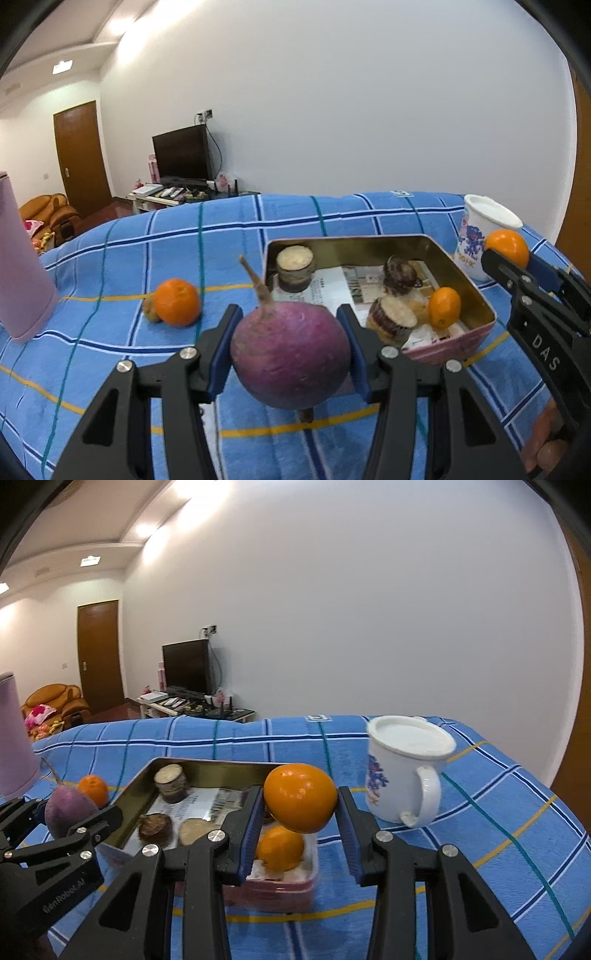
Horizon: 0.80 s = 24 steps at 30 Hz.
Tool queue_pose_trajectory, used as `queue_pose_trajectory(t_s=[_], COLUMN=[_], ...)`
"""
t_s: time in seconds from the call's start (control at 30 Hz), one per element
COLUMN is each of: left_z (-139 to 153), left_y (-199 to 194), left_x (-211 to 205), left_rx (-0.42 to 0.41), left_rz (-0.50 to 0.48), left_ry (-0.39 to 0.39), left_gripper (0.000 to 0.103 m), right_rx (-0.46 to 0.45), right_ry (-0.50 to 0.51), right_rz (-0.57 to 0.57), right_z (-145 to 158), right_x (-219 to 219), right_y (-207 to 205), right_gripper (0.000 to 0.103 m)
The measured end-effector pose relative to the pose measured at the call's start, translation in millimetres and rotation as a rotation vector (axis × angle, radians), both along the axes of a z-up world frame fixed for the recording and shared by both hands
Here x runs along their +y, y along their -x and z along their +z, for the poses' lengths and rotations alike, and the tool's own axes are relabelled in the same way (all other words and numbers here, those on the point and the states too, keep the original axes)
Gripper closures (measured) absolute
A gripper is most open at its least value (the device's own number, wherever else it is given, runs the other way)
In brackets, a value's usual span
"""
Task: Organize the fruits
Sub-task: 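Carry the orange and purple turnip with both grippers over the pink tin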
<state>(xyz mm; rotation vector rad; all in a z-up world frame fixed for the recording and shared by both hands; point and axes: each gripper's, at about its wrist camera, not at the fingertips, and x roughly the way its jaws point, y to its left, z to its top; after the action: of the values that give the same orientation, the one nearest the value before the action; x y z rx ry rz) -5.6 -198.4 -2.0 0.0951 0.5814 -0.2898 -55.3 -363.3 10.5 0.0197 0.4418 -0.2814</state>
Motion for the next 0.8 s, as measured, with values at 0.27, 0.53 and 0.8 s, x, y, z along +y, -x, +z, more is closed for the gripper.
queue_pose_trajectory(t_s=[0.27, 0.53, 0.8], left_z=[7, 6, -4], left_y=[-20, -46, -63], left_x=[-25, -41, -52], left_rx=[-0.005, 0.005, 0.028], left_rz=[-0.045, -0.036, -0.028], left_ry=[0.017, -0.001, -0.038], left_gripper=[0.049, 0.049, 0.049], right_rx=[0.023, 0.11, 0.16], right_ry=[-0.009, -0.008, -0.024], right_rz=[-0.04, -0.009, 0.051], right_z=[-1, -3, -16], right_x=[-16, -24, -18], right_y=[-4, -42, -62], right_gripper=[0.062, 0.062, 0.062])
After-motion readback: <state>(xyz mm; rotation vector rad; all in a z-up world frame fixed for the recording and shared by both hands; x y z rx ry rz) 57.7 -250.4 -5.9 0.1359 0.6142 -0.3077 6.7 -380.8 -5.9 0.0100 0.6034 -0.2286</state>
